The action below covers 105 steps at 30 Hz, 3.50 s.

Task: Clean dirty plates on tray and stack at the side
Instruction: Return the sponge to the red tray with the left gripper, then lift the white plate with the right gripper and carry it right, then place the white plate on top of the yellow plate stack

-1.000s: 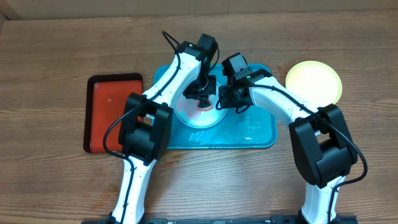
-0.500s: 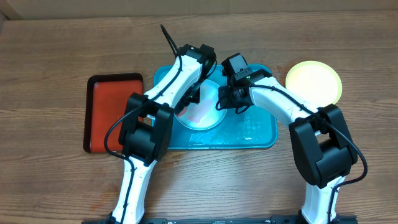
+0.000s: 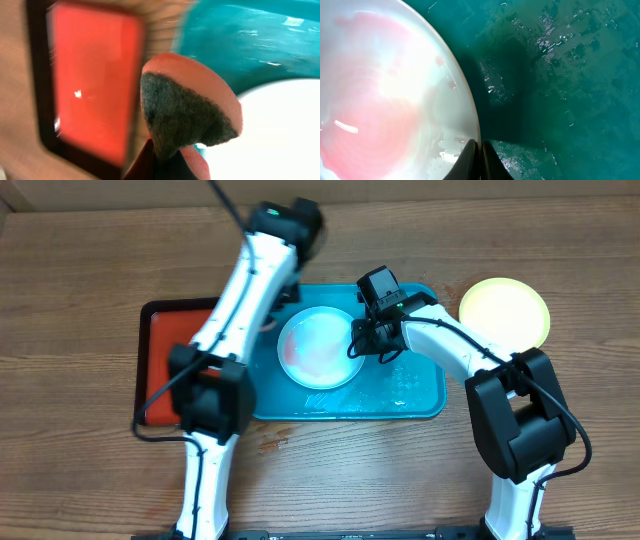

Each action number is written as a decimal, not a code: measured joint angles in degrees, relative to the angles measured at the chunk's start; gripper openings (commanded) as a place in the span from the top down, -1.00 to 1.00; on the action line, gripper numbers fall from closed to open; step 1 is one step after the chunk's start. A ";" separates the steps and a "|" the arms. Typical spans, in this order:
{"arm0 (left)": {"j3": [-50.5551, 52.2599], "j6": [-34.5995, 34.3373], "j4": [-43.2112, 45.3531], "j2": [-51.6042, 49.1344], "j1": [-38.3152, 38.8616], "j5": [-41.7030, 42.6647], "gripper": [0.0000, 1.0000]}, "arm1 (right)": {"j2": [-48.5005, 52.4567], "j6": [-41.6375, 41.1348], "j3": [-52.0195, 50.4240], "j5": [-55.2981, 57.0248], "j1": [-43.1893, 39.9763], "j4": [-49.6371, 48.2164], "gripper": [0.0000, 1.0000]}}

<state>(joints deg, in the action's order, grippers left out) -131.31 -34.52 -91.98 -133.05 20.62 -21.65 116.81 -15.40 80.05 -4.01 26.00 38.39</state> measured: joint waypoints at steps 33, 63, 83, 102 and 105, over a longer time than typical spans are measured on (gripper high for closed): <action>24.57 1.11 13.64 3.82 -30.97 16.81 0.17 | -0.61 1.33 2.58 2.10 -0.02 5.86 0.92; 16.61 7.74 14.91 3.85 -31.01 25.99 -0.99 | -0.79 48.63 24.30 80.21 32.52 8.35 0.92; 16.61 7.74 14.93 3.85 -31.01 25.99 -1.00 | -3.63 37.16 24.48 59.43 21.07 14.86 0.89; 16.61 7.74 14.91 3.85 -31.01 26.01 -0.99 | 0.68 28.28 19.71 -13.05 -45.11 25.73 0.92; 16.61 7.74 14.91 3.85 -31.01 26.01 -0.99 | 2.14 26.99 18.56 -14.23 -48.85 24.35 0.92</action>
<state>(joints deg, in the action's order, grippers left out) -114.69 -26.79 -77.08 -129.21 -10.39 4.36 118.96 11.60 98.61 -18.24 -22.85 62.74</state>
